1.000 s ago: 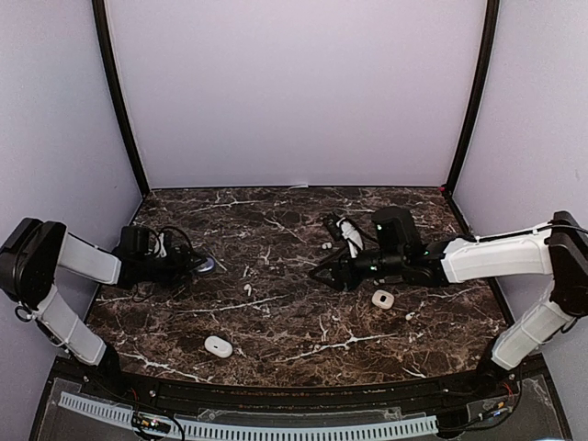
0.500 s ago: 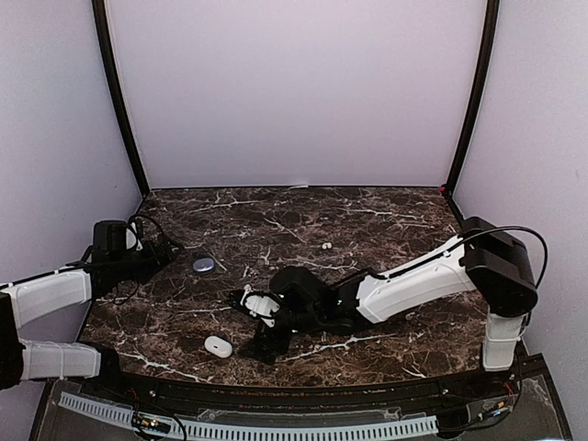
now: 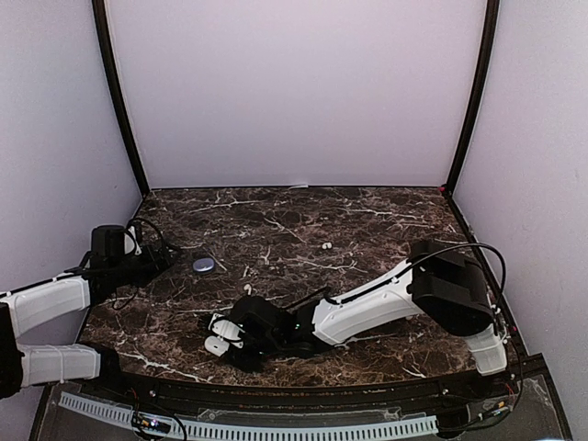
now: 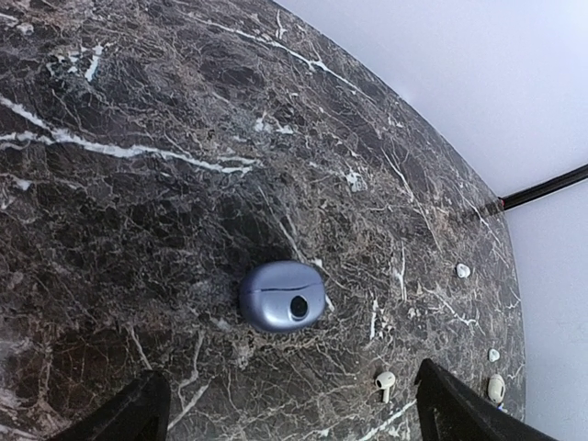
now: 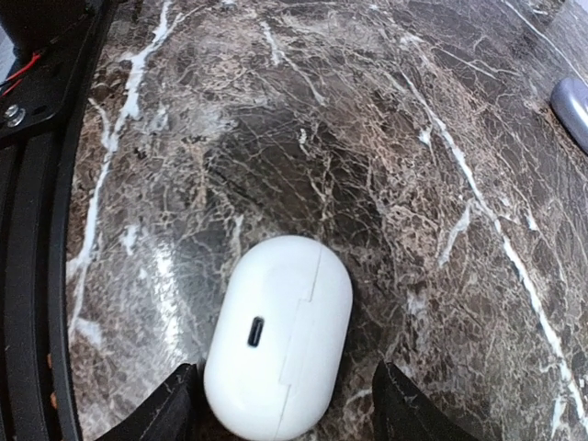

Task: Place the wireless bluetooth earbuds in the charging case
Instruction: Move the charging case to the center of the board, then pick up the charging case from the center of the board.

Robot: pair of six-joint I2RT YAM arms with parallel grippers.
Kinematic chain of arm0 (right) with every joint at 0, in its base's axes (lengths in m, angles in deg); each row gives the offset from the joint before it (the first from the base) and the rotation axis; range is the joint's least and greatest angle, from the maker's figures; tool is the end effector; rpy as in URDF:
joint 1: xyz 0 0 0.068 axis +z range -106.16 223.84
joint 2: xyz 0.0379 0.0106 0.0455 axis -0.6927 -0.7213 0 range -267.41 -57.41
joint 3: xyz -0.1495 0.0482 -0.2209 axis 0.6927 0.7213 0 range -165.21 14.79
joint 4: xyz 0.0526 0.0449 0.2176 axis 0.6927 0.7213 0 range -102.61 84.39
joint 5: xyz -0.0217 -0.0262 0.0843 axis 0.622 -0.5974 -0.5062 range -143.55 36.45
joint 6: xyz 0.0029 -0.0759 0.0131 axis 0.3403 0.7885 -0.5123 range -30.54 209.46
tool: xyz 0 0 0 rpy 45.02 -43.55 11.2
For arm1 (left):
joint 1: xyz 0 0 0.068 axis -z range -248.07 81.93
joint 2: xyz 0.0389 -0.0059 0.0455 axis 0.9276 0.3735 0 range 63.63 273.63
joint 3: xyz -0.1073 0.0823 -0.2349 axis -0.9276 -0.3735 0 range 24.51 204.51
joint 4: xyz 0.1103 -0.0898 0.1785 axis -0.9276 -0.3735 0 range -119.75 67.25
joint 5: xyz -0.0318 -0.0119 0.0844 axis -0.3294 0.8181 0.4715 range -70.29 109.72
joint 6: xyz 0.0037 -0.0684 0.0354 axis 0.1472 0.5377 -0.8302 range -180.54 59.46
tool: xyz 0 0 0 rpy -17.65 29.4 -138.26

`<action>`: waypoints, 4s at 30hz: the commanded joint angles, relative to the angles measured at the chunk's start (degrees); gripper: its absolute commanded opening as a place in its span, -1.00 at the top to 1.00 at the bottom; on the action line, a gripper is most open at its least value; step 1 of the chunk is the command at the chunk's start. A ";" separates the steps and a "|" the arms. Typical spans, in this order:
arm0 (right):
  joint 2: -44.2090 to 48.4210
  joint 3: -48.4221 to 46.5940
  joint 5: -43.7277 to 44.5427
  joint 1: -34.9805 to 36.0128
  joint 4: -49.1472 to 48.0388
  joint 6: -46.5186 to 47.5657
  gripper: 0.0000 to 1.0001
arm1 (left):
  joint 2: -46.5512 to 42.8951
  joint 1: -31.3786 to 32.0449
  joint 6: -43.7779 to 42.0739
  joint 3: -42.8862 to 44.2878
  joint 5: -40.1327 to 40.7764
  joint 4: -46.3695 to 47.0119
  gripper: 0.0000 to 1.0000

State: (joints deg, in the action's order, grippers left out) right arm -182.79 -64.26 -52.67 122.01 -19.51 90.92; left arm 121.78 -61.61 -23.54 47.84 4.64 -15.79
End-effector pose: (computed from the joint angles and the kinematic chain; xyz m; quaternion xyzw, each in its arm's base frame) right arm 0.0968 0.4573 0.1287 -0.5764 0.6966 0.2596 0.3392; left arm 0.2059 -0.0405 0.2018 -0.1583 0.8370 -0.2938 0.4337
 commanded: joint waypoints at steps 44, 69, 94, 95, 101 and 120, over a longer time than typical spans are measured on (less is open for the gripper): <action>30.77 38.34 7.94 -20.97 -10.92 -14.96 -0.77 | 21.32 16.56 -6.65 2.40 -18.41 28.09 -0.64; 51.74 42.11 21.04 -28.70 24.35 -43.59 -0.86 | 17.56 16.63 -13.78 -0.63 -18.77 32.92 -0.63; 47.92 37.84 19.39 -30.59 29.32 -51.59 -0.52 | 17.14 16.62 -15.63 -3.49 -18.73 38.46 -0.62; 47.95 37.60 19.47 -30.62 29.28 -51.05 -0.52 | 17.09 16.65 -15.63 -3.55 -18.83 38.49 -0.62; 46.20 32.61 16.02 -29.90 29.36 -44.22 -0.34 | 16.21 16.63 -16.89 -4.01 -17.76 38.10 -0.62; 27.79 22.14 6.89 -18.92 15.52 -21.31 -0.28 | 15.91 16.69 -18.30 -5.93 -21.25 42.06 -0.61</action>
State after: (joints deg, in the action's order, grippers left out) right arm -152.76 -38.99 -45.24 102.47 -2.11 67.31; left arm 138.47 -45.28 -41.03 42.66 -15.25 23.42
